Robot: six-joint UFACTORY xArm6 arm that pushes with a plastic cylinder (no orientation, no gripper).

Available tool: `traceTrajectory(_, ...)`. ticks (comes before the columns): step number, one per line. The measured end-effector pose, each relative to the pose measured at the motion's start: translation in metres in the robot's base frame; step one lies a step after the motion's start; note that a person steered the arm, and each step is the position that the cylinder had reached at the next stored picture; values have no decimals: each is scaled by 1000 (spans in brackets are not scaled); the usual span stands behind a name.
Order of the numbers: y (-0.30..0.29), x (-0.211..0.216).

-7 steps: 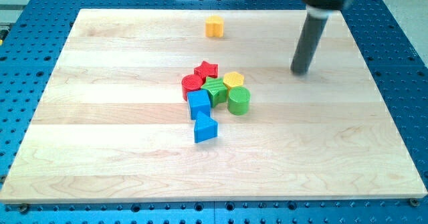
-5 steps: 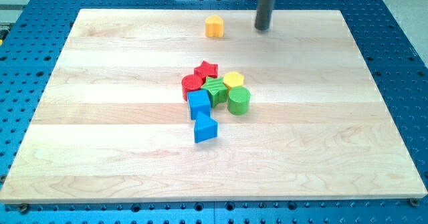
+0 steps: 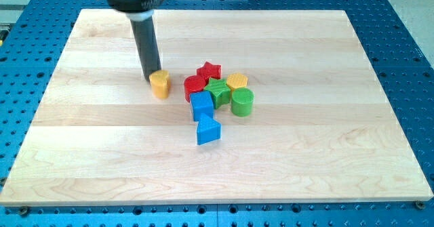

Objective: Move the heart and triangle either side to the blue cube

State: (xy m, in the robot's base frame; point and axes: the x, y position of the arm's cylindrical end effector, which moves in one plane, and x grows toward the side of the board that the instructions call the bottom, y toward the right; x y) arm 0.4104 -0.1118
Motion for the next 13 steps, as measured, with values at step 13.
traceTrajectory(13,147,123)
